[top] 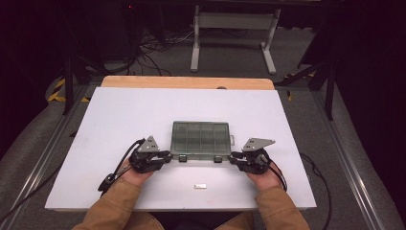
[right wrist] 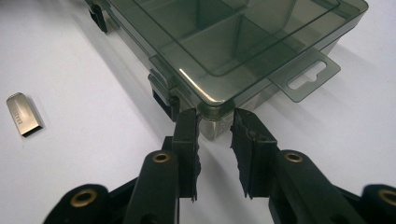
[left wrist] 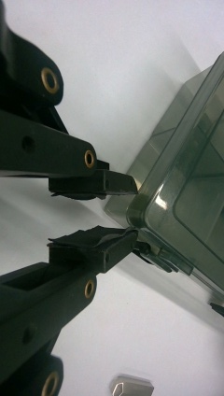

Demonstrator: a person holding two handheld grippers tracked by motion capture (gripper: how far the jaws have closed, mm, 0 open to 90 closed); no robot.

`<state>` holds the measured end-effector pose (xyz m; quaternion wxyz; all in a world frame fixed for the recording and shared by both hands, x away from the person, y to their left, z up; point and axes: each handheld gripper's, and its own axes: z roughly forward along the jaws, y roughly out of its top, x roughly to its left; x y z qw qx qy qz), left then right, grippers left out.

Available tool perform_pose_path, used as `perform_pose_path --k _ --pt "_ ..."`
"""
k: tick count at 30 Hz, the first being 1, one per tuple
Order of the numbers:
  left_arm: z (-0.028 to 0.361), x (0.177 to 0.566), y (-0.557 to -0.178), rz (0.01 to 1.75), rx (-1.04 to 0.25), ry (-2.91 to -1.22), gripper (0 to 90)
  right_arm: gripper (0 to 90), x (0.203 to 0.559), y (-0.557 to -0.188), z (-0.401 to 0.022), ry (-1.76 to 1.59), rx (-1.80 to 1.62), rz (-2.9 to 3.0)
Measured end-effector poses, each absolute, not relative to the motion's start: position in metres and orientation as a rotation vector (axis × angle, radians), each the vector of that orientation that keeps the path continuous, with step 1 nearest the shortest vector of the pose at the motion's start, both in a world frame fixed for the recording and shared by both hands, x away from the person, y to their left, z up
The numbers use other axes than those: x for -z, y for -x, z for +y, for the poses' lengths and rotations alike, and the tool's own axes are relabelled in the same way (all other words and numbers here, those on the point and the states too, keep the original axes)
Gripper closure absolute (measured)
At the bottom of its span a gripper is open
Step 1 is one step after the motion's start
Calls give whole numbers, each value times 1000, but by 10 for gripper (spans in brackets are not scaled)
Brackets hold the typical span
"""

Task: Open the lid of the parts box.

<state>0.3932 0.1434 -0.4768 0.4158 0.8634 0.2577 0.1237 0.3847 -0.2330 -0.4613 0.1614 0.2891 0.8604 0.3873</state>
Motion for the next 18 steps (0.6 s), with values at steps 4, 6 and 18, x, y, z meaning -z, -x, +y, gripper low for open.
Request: perform_pose_path --k 4,6,18 --pt "143 477 -393 647 -311 -2168 727 731 461 -384 -233 -818 -1103 2453" --pt "143 476 -393 642 -314 -2165 729 753 460 -383 -233 -808 -1116 2443" --pt "145 472 -392 626 -312 -2139 735 753 456 -382 -234 -803 -1166 2416"
